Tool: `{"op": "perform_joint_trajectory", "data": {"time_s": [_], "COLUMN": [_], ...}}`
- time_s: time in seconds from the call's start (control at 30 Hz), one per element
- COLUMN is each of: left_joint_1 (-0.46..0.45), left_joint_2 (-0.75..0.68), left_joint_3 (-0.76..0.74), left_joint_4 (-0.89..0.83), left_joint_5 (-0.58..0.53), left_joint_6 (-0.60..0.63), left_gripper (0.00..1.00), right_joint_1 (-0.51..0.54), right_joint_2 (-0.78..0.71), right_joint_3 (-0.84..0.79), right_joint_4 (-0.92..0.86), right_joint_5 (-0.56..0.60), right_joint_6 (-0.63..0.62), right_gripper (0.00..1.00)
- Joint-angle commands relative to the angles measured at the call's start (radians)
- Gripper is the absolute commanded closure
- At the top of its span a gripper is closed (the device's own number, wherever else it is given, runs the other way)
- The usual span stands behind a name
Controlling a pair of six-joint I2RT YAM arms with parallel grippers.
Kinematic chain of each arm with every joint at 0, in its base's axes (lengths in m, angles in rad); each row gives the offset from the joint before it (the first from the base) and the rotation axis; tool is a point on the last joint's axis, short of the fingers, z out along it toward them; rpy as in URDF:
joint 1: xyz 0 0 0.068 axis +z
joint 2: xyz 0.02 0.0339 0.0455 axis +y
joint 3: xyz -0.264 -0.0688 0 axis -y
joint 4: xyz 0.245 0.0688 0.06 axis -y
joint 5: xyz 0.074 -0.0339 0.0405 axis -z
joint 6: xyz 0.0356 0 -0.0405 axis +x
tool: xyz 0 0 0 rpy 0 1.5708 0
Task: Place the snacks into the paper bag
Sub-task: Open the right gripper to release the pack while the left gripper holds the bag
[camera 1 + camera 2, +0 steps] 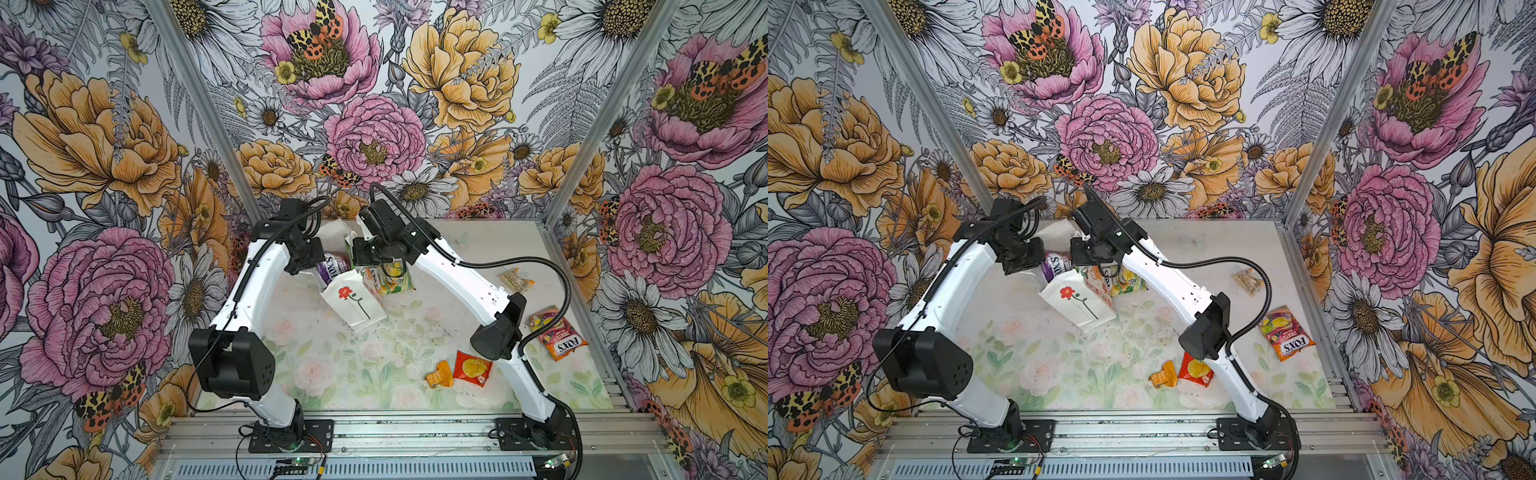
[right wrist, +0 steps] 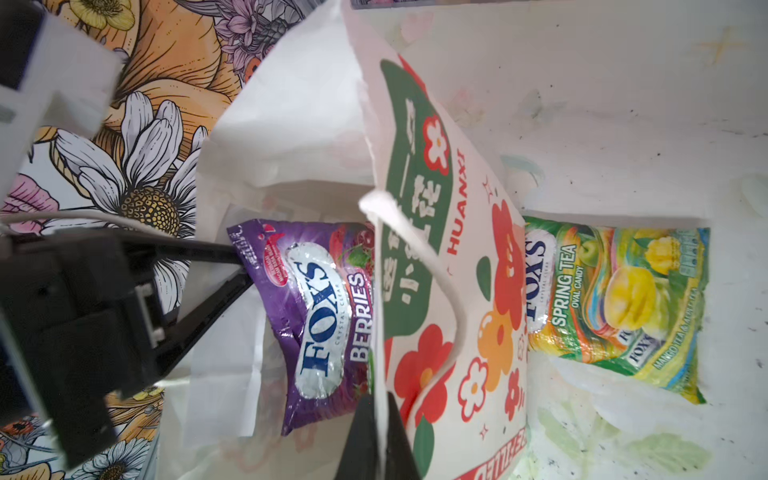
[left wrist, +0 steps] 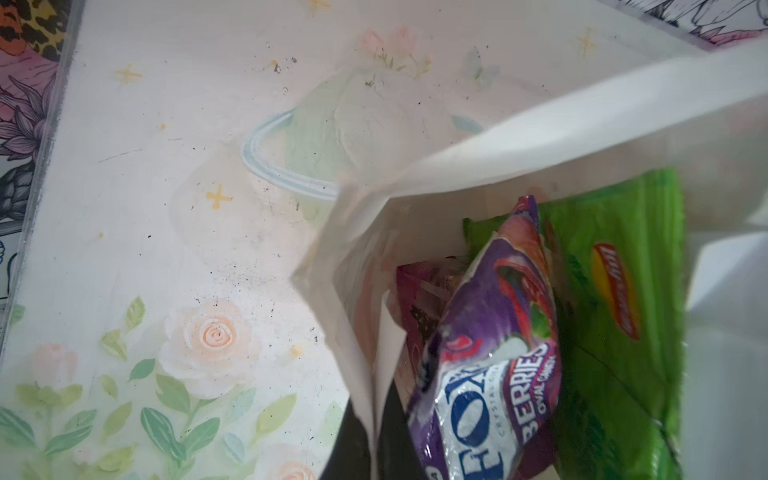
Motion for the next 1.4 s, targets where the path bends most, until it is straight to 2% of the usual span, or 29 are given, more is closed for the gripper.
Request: {"op": "perform_joint_trajectory", "data": {"time_s": [0.0,0.23,0.47,0.57,0.77,0.97,1.27,1.37], "left_joint_1": [-0.040,-0.147,-0.285,-0.349,-0.396,-0.398,-0.340,-0.293], "left_joint_2": [-0.002,0.089,0.171,0.207,0.227,0.084,-0.107,-0.139], "left_joint_3": [0.046,0.141,0.236,0.284,0.338,0.314,0.042,-0.046], "left_joint_4": [-0.008,-0.008,-0.008,-0.008,-0.008,-0.007,0.042,0.069], "left_joint_5": [0.010,0.042,0.056,0.065,0.011,-0.030,-0.037,0.018], "left_joint_6": [-0.004,-0.042,-0.049,-0.050,-0.071,-0.077,-0.058,-0.063], "left_gripper": [1.00,1.00,1.00,1.00,1.00,1.00,1.00,1.00], "right_joint_1": [-0.046,-0.112,-0.183,-0.201,-0.202,-0.179,-0.102,-0.093], "right_joint_2": [-0.045,-0.216,-0.533,-0.627,-0.675,-0.720,-0.709,-0.678], "right_joint_3": [-0.077,-0.358,-0.817,-0.941,-0.950,-0.892,-0.916,-0.932], "right_joint_4": [0.029,0.063,0.257,0.310,0.326,0.324,0.325,0.325], "right_joint_5": [0.053,0.199,0.249,0.236,0.161,0.111,0.111,0.102], "right_joint_6": [0.028,0.053,0.107,0.115,0.093,0.067,0.070,0.073], "right_gripper": [1.00,1.00,1.00,1.00,1.00,1.00,1.00,1.00]}}
